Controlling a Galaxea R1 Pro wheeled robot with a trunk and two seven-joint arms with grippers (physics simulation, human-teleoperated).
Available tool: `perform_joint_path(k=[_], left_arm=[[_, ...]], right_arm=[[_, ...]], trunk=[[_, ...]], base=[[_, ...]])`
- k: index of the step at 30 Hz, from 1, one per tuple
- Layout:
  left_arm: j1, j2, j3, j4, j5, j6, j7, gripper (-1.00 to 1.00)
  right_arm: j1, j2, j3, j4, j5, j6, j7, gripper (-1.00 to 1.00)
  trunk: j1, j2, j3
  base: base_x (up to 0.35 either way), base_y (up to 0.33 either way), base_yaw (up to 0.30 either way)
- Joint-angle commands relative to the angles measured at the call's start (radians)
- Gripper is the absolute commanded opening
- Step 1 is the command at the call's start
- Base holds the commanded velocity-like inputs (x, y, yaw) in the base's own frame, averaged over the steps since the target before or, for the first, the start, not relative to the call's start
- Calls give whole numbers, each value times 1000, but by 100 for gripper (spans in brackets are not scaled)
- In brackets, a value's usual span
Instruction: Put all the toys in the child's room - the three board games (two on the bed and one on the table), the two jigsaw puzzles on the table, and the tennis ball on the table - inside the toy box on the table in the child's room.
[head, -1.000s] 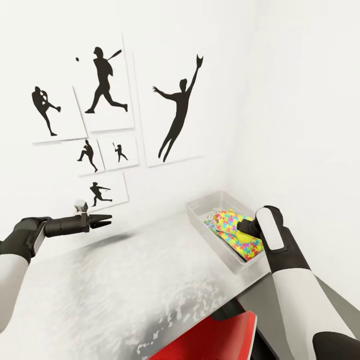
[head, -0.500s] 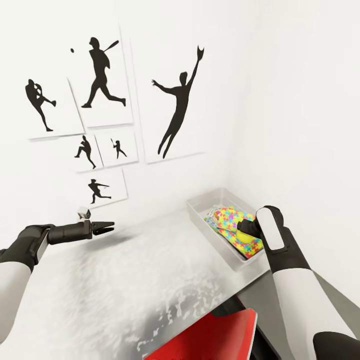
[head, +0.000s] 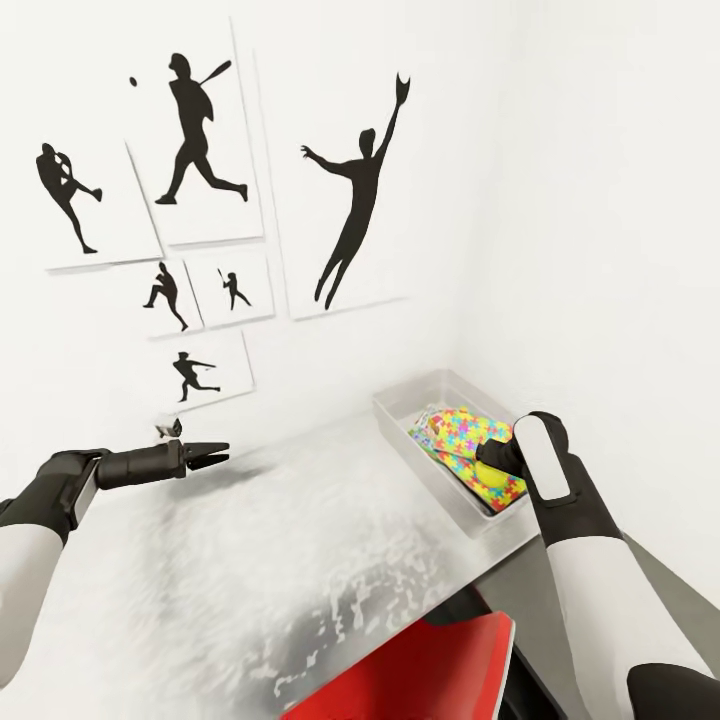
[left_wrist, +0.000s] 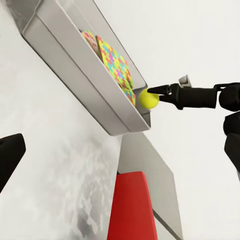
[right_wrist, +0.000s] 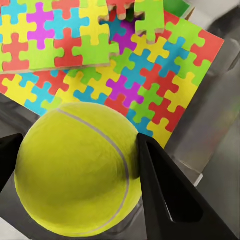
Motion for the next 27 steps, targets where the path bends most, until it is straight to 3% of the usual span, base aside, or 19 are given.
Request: perform_joint_path(k=[1,16,27], left_arm=[[-1,0,3,0,-8,11,-7,100],[-2,0,4,0,-8,14,-7,100],[-1,0,4,-1,-8,15,-7,100]], right_arm=[[-1,0,0,3,-14,3,-14,-100],[2,-1,-2,23,-13,3,-13,-100],[3,-1,1,24,-14,3,-12,-100]], trunk=[[0,-2,-3],[0,-2,-27],[0,-2,-30]], base=[[0,0,0],[0,0,0],[0,0,0]])
